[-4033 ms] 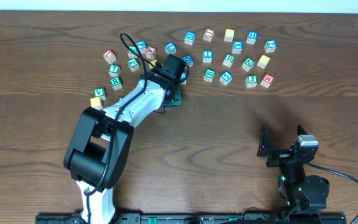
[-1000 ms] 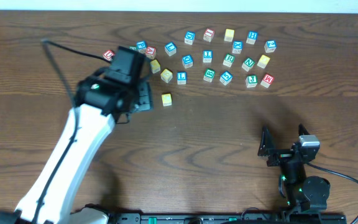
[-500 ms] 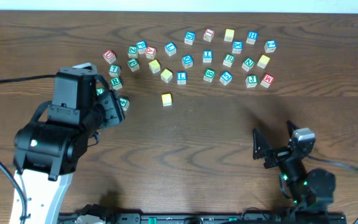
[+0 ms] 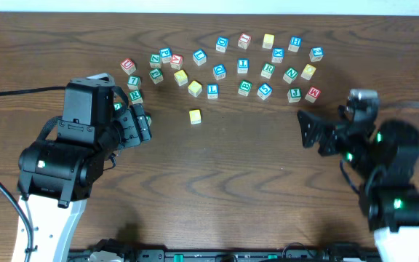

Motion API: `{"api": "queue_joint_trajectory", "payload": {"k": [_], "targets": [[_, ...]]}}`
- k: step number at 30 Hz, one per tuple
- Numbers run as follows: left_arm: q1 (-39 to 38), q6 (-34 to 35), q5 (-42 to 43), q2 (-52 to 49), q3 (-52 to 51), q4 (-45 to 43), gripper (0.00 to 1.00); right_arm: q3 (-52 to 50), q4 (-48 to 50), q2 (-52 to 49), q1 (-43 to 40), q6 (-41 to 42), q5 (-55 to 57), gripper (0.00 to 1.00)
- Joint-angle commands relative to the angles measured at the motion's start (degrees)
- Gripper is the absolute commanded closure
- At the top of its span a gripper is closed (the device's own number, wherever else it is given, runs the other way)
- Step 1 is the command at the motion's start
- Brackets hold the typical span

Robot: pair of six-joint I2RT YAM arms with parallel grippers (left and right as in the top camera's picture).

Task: Spell out CORL
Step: 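Move the right gripper over the yellow O block at upper right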

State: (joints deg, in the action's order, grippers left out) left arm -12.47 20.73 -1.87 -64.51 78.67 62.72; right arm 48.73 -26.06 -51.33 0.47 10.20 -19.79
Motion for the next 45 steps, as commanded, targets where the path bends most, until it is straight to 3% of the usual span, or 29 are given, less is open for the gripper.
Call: {"api": "queue_joint_trajectory", "payload": {"k": [1, 20, 30, 34, 38, 45], "targets": [[0.3, -0.5, -0.8, -0.2, 1.0, 0.0, 0.12, 8.9, -6.4, -6.2, -0.5, -3.6, -1.3, 0.01], [0.3, -0.5, -0.7, -0.9, 1.0, -0.4, 0.10, 59.2, -50.1, -48.1, -4.2, -10.3, -1.2, 0.01], [0.3, -0.5, -0.7, -4.8, 1.0, 0.0, 0.10, 62.0, -38.2, -59.1, -5.9, -10.3, -1.8, 0.01], [0.3, -0.5, -0.7, -6.2, 1.0, 0.0, 0.10, 62.0, -34.9, -62.4, -5.8, -6.8, 1.1, 0.30], [0.3, -0.5, -0.7, -7.3, 1.0, 0.0, 0.10, 62.0, -33.2, -65.6, -5.5, 4.6, 8.6, 0.33], [0.3, -0.5, -0.7, -7.8, 1.0, -0.1, 0.10, 62.0, -27.0, -71.3, -3.8, 11.9, 11.6, 0.39]]}}
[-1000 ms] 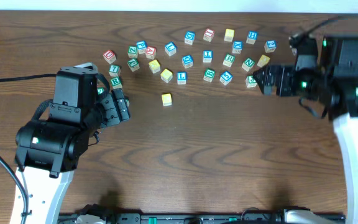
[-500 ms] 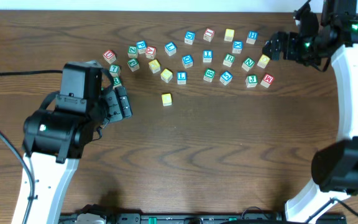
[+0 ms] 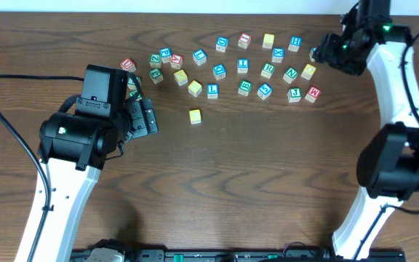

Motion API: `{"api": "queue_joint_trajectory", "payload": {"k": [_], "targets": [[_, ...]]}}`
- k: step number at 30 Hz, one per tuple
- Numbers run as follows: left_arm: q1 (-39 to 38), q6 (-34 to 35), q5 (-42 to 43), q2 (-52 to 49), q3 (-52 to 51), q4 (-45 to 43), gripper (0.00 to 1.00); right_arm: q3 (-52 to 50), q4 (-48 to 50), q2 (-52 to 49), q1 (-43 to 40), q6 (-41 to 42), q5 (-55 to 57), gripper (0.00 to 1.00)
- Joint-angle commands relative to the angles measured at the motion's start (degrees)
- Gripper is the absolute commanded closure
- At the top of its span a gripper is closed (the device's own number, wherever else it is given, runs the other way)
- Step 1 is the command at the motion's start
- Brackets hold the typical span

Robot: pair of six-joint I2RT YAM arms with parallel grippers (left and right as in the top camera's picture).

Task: Spell out CORL
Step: 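Move the right gripper over the yellow O block at upper right, then lower the right gripper and grasp the yellow O block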

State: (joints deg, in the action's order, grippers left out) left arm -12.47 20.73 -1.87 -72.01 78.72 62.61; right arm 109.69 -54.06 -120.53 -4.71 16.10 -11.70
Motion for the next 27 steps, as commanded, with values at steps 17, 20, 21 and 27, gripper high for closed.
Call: {"api": "queue_joint_trajectory", "payload": {"k": [17, 20, 21, 27], "targets": [[0.3, -0.5, -0.7, -0.3, 0.9, 0.1, 0.10, 1.1, 8.9, -11.6, 4.9, 7.5, 14.8, 0.38], [0.3, -0.5, -0.7, -0.3, 0.9, 0.1, 0.10, 1.1, 9.8, -12.5, 5.0, 7.5, 14.8, 0.37], [0.3, -0.5, -0.7, -0.3, 0.9, 0.2, 0.10, 1.1, 10.2, -12.9, 5.1, 7.5, 14.8, 0.37], [0.3, -0.5, -0.7, -0.3, 0.9, 0.1, 0.10, 1.1, 11.7, -14.5, 5.1, 7.5, 15.4, 0.37]]}}
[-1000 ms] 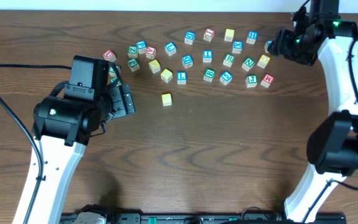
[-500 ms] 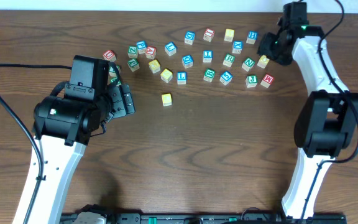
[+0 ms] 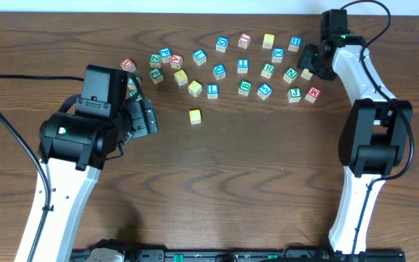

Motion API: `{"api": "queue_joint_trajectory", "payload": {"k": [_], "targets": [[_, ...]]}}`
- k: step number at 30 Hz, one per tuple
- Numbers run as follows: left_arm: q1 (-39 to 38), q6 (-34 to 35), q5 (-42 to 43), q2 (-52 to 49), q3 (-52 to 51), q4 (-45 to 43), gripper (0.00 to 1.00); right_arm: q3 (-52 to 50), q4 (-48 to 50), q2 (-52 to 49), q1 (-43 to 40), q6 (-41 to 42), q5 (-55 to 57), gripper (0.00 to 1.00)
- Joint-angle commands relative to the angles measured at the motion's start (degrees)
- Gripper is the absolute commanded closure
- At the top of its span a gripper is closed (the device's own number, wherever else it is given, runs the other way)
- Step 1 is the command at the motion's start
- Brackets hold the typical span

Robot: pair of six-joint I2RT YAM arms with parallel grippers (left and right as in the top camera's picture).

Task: Spell out CORL
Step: 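Lower the right gripper and grasp the yellow O block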

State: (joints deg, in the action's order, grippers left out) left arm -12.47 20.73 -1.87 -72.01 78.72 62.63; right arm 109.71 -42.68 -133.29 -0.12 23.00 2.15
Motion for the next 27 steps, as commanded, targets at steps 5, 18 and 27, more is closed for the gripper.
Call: {"api": "queue_joint_trajectory", "payload": {"k": [5, 18, 27], "targets": [[0.3, -0.5, -0.7, -0.3, 0.9, 0.1, 0.10, 1.0, 1.0, -1.7, 0.5, 0.6, 1.8, 0.42], [0.3, -0.5, -0.8, -0.3, 0.9, 0.0, 0.10, 0.7, 2.1, -1.7, 0.7, 0.5, 2.3, 0.53], [0.3, -0.5, -0.8, -0.3, 0.9, -0.2, 0.10, -0.6, 3.3, -1.7, 0.8, 0.5, 2.2, 0.48]]}}
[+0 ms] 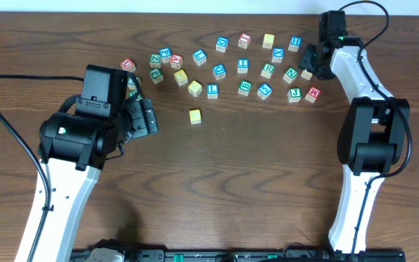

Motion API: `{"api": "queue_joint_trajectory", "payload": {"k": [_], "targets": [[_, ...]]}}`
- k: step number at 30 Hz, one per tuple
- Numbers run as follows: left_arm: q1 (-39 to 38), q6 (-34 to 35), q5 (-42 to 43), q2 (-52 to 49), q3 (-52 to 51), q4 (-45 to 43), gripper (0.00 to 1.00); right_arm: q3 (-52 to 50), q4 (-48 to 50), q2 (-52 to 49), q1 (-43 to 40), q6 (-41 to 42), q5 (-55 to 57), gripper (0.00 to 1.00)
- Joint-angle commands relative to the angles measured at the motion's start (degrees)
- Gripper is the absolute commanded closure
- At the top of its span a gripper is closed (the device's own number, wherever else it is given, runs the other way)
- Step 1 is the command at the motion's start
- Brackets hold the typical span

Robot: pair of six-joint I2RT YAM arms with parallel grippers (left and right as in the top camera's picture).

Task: Spell out CORL
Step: 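Lower the right gripper and grasp the yellow O block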

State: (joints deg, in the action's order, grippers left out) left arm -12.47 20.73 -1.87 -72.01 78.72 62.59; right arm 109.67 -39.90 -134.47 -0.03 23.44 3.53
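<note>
Several lettered wooden blocks lie scattered across the far half of the table, from a red one [128, 65] on the left to a red one [312, 93] on the right. Most letters are too small to read. A blue block [212, 90] seems to bear an L. A yellow block [195, 116] lies alone in front of the rest. My right gripper [310, 61] is down at the far right end of the blocks, covering one there and next to a yellow block [306, 74]. My left gripper [142, 116] hovers open and empty by the left blocks.
The brown wooden table [253, 182] runs to its far edge just behind the blocks. My right arm [373, 138] stretches along the right side. The bulky left arm [75, 138] covers the left middle, with a cable [6, 138] looping to its left.
The right gripper has shifted very slightly at the far right blocks. The left arm and the blocks have not moved.
Both arms first rested low, the right gripper open in front of the right blocks, the left by the left blocks. Then the right arm was stretched to the far right edge and the left slightly farther in. Since then the right gripper has been down among the rightmost blocks.
</note>
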Motion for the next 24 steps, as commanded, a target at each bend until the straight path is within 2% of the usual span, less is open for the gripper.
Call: {"api": "queue_joint_trajectory", "payload": {"k": [1, 17, 24], "targets": [[0.3, -0.5, -0.8, -0.3, 0.9, -0.2, 0.10, -0.7, 0.9, -0.6, 0.7, 0.1, 0.9, 0.47], [0.3, -0.5, -0.7, -0.3, 0.9, -0.3, 0.10, -4.5, 2.4, -0.7, 0.9, 0.1, 0.8, 0.55], [0.3, -0.5, -0.7, -0.3, 0.9, -0.3, 0.10, -4.5, 3.3, -0.7, 0.9, -0.3, 0.8, 0.63]]}}
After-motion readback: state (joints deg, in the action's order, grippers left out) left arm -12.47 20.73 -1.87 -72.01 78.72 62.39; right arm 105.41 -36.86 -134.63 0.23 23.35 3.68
